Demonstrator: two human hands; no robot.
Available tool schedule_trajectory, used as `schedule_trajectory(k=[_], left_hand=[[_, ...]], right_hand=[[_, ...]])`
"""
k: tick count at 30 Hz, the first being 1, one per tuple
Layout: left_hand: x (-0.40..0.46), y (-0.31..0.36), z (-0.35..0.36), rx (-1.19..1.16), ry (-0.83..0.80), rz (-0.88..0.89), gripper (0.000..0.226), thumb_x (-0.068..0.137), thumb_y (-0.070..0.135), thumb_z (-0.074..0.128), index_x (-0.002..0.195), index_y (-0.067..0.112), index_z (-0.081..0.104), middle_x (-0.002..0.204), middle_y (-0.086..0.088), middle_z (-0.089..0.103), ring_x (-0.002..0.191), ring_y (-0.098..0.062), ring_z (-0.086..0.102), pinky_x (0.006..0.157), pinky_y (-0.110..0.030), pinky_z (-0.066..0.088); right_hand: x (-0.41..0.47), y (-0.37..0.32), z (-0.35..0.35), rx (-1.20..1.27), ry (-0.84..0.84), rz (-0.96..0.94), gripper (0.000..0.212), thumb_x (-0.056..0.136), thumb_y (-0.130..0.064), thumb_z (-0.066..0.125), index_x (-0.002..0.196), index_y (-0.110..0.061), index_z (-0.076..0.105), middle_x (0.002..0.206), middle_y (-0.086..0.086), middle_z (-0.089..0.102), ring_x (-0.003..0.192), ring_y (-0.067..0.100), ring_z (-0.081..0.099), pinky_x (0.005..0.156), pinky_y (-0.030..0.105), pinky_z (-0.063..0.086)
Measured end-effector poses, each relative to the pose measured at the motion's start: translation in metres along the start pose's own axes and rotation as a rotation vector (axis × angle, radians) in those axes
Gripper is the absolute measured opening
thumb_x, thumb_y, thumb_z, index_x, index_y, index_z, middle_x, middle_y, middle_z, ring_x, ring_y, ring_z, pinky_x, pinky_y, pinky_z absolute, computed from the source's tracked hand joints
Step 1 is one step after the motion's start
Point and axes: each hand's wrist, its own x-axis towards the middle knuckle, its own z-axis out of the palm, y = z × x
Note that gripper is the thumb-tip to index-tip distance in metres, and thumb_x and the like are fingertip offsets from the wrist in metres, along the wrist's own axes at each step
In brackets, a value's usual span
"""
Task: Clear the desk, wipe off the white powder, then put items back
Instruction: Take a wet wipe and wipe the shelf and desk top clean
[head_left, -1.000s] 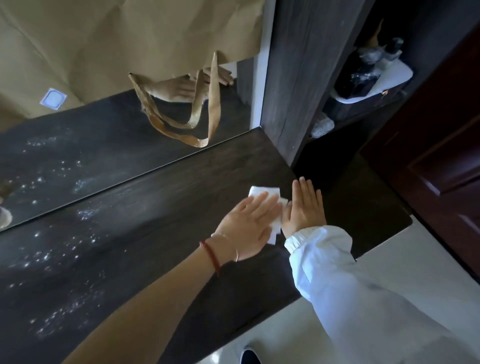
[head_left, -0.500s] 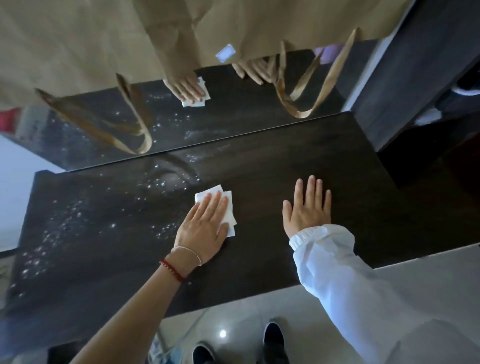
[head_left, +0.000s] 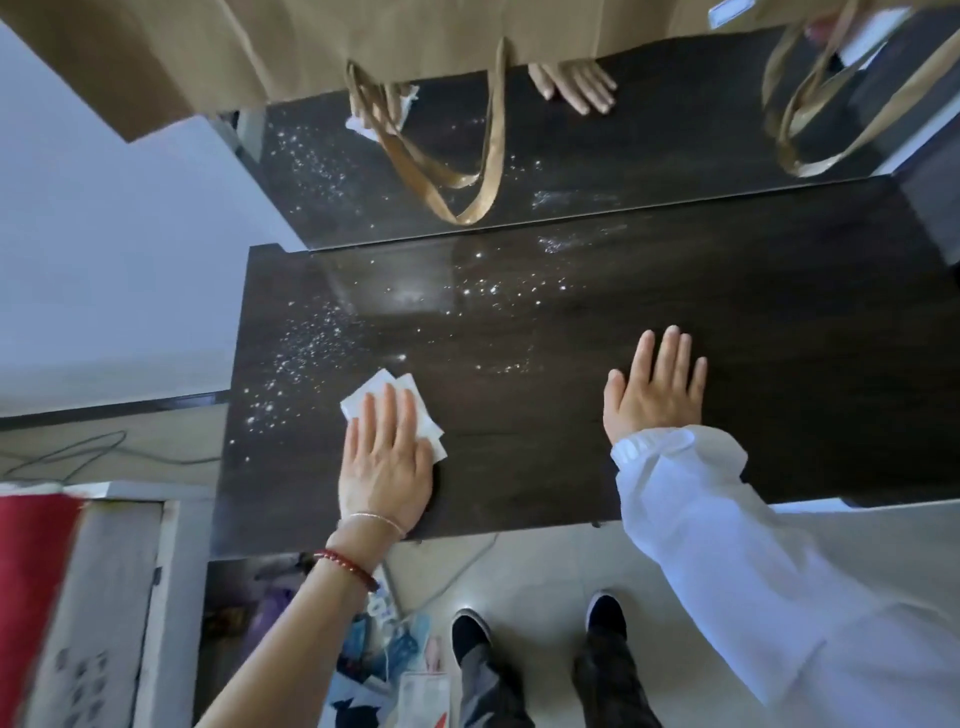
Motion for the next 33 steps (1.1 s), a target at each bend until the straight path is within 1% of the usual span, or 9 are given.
schedule_trajectory(k=[4,7,12,14,17,21,25,30,33], left_hand=[[-0.021,0.071,0.016,0.067,0.003,0.383,0.059,0.087,0.035,0.021,0.139,0.01,0.034,0.144,-0.01,0.038,0.134,-0.03,0.032,0.108,-0.047,0.024],[-0.019,0.052,0.014,0.119,0.013,0.432,0.055,0.088,0.036,0.026,0.137,0.013,0.038,0.142,-0.008,0.042,0.132,-0.026,0.037,0.105,-0.046,0.03],[-0.046,-0.055,0.012,0.061,-0.02,-0.024,0.067,0.085,0.043,0.002,0.145,0.013,0.008,0.153,-0.01,0.009,0.139,-0.021,-0.001,0.113,-0.039,0.007],[-0.056,-0.048,0.012,0.007,-0.035,-0.149,0.071,0.081,0.042,-0.001,0.145,0.012,0.005,0.154,-0.012,0.005,0.141,-0.025,-0.002,0.114,-0.041,0.006],[-0.072,0.012,0.019,-0.013,0.01,0.058,0.059,0.086,0.035,0.025,0.138,0.008,0.034,0.144,-0.016,0.036,0.133,-0.036,0.031,0.109,-0.047,0.028],[-0.076,0.044,0.022,-0.066,-0.003,0.237,0.05,0.093,0.034,0.024,0.137,0.013,0.036,0.144,-0.011,0.038,0.133,-0.032,0.033,0.106,-0.043,0.02],[-0.075,0.005,0.025,-0.044,0.002,0.098,0.053,0.092,0.038,0.021,0.139,0.016,0.034,0.145,-0.01,0.036,0.134,-0.029,0.031,0.108,-0.039,0.015],[-0.068,-0.074,0.013,-0.053,-0.014,-0.256,0.062,0.093,0.046,0.019,0.146,0.02,0.0,0.155,-0.01,0.002,0.142,-0.027,0.0,0.115,-0.041,0.001],[-0.047,-0.097,0.003,-0.072,-0.021,-0.338,0.061,0.095,0.04,0.022,0.145,0.018,-0.004,0.155,-0.013,-0.006,0.141,-0.029,-0.006,0.115,-0.043,0.001]], right_hand=[[-0.001,-0.002,0.0,0.013,0.008,0.009,0.059,0.094,-0.03,0.037,0.143,-0.006,0.015,0.153,0.018,0.01,0.141,0.029,0.005,0.115,0.043,0.001],[0.001,-0.002,0.003,0.013,0.024,0.002,0.058,0.094,-0.031,0.035,0.144,-0.007,0.015,0.153,0.018,0.009,0.142,0.028,0.004,0.114,0.043,0.0],[-0.002,-0.003,0.001,0.031,0.032,-0.001,0.057,0.094,-0.028,0.037,0.143,-0.006,0.017,0.152,0.02,0.011,0.141,0.03,0.006,0.114,0.044,0.002],[-0.001,-0.004,0.0,0.043,0.036,0.005,0.057,0.093,-0.026,0.037,0.142,-0.005,0.018,0.152,0.021,0.011,0.141,0.031,0.006,0.114,0.045,0.002],[-0.003,-0.006,0.0,0.068,0.04,-0.008,0.056,0.093,-0.024,0.038,0.142,-0.004,0.019,0.151,0.023,0.012,0.141,0.032,0.007,0.115,0.046,0.003],[-0.019,-0.016,0.004,0.104,0.051,-0.041,0.056,0.092,-0.023,0.04,0.141,-0.003,0.022,0.15,0.023,0.015,0.14,0.034,0.01,0.114,0.047,0.004],[-0.044,-0.031,0.012,0.129,0.072,-0.058,0.056,0.089,-0.027,0.032,0.137,0.001,0.03,0.146,0.027,0.027,0.137,0.038,0.022,0.112,0.05,0.011],[-0.055,-0.046,0.016,0.151,0.099,-0.036,0.062,0.083,-0.031,0.023,0.132,0.005,0.036,0.14,0.03,0.034,0.132,0.042,0.03,0.108,0.054,0.019],[-0.058,-0.053,0.015,0.15,0.111,-0.027,0.061,0.084,-0.028,0.025,0.134,0.006,0.034,0.142,0.03,0.031,0.134,0.041,0.027,0.11,0.053,0.016]])
